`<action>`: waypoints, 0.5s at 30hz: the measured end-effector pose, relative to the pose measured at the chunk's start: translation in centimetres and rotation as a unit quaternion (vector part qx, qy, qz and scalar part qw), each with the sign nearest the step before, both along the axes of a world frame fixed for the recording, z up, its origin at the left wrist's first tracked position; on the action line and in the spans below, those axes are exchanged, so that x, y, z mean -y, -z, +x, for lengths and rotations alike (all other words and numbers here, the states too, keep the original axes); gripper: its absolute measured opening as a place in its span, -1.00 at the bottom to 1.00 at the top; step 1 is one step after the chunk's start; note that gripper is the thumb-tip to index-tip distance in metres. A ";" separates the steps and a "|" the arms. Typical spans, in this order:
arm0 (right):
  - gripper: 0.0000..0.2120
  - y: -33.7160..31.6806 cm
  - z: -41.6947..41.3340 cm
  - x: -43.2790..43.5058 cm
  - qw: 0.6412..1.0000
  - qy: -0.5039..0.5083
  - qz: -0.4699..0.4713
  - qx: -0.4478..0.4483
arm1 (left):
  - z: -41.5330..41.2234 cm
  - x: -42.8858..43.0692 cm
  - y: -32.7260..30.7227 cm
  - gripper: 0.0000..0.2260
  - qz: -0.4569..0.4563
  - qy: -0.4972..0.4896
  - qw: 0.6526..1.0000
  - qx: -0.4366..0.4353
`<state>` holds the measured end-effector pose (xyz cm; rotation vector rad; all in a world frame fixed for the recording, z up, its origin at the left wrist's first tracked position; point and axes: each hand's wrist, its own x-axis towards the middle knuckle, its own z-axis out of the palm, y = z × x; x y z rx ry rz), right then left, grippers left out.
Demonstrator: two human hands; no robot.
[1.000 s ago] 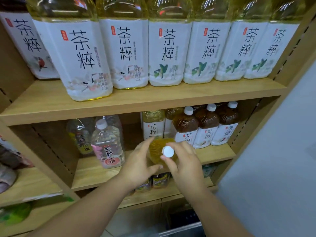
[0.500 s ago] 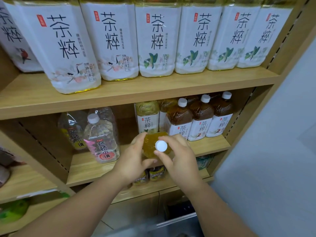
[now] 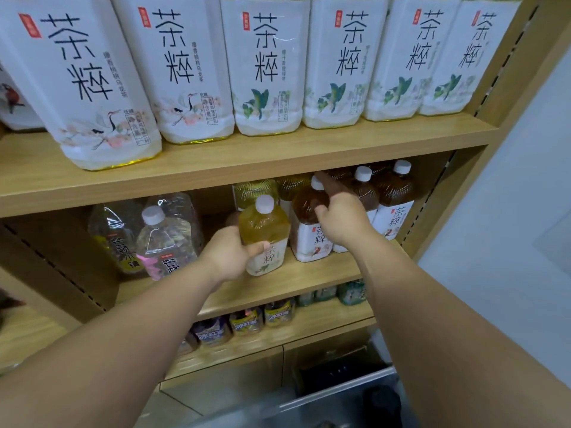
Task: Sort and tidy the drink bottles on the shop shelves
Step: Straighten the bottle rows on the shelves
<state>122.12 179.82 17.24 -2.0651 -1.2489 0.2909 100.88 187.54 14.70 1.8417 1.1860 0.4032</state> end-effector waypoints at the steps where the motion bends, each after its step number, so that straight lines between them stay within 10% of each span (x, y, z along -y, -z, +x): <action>1: -0.51 0.3 0.2 -0.1 1.000 0.015 0.007 0.020 | 0.1 -0.4 -0.1 -0.83 -0.004 -0.004 1.000 -0.008; 15: -0.67 2.7 -3.6 9.0 0.980 0.081 0.134 0.120 | 0.0 0.6 0.6 -0.49 0.037 -0.081 0.996 -0.007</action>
